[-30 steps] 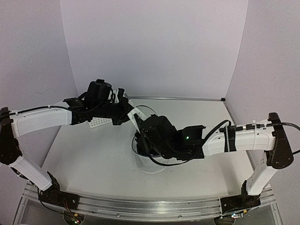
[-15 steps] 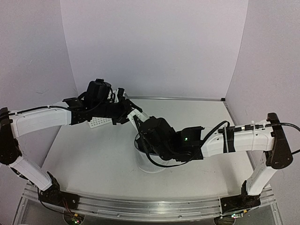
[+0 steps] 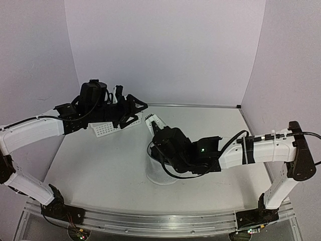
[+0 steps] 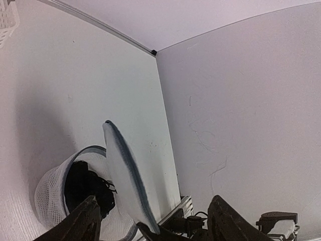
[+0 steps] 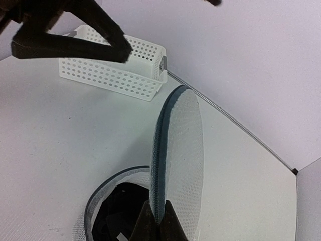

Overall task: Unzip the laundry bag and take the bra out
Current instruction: Open the laundry bag at the center of the board.

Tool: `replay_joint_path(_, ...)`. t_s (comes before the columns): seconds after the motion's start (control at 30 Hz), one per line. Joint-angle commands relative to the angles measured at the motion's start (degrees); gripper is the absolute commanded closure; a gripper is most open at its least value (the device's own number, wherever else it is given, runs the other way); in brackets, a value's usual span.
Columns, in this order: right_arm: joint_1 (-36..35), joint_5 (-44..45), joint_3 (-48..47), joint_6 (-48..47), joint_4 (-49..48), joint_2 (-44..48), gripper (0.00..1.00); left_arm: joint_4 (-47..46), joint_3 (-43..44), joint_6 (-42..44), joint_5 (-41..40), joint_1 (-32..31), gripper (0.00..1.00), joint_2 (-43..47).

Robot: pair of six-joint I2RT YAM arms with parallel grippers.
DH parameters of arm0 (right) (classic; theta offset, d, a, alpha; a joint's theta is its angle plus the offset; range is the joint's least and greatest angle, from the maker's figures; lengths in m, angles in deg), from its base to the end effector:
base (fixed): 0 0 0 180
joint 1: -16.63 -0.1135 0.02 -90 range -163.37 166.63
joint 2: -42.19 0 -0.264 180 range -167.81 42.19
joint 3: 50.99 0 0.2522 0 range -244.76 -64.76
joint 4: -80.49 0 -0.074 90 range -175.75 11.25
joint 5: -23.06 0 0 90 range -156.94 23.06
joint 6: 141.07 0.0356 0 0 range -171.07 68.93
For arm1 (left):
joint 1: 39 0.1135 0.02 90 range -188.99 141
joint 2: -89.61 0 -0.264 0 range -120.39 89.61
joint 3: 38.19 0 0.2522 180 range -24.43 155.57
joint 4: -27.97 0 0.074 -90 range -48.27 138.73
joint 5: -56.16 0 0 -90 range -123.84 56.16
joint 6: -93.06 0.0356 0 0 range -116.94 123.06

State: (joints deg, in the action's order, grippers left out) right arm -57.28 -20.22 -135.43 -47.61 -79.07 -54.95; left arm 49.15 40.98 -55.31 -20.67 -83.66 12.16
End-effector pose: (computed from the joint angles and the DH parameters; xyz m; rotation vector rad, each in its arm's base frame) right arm 0.1306 0.3591 0.2662 -0.7344 1.8118 0.0023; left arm 0.2199 -0.2287 0.3426 -0.0831 2.1762 -1.3576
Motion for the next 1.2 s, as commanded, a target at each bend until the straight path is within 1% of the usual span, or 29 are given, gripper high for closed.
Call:
replay_joint_path(0.0,0.5,4.8,0.9,5.8,-1.7,5.5,1.0,-1.8,-1.7,1.3,-3.3,0.2,0.27,2.8)
replay_joint_path(0.27,3.2,6.5,6.4,15.1,-1.8,13.1,1.0,-1.8,-1.7,3.4,-1.4,0.2,0.27,0.6)
replay_joint_path(0.4,5.0,5.3,11.0,22.4,-1.8,17.8,1.0,-1.8,0.3,5.8,3.4,0.1,0.27,-3.4)
replay_joint_path(0.5,6.1,4.3,14.5,27.4,-1.9,21.0,1.0,-1.7,1.0,7.0,5.3,0.1,0.27,-6.7)
replay_joint_path(0.87,8.2,2.2,25.6,46.5,-2.4,30.0,1.0,1.9,3.1,11.9,6.1,0.0,0.28,-14.9)
replay_joint_path(1.03,8.4,1.4,30.9,53.0,-5.2,33.7,1.0,2.0,4.6,14.2,7.7,-0.1,0.28,-16.5)
replay_joint_path(1.17,8.5,1.1,34.9,55.8,-9.0,36.4,1.0,4.2,7.5,16.6,9.4,-0.3,0.28,-19.5)
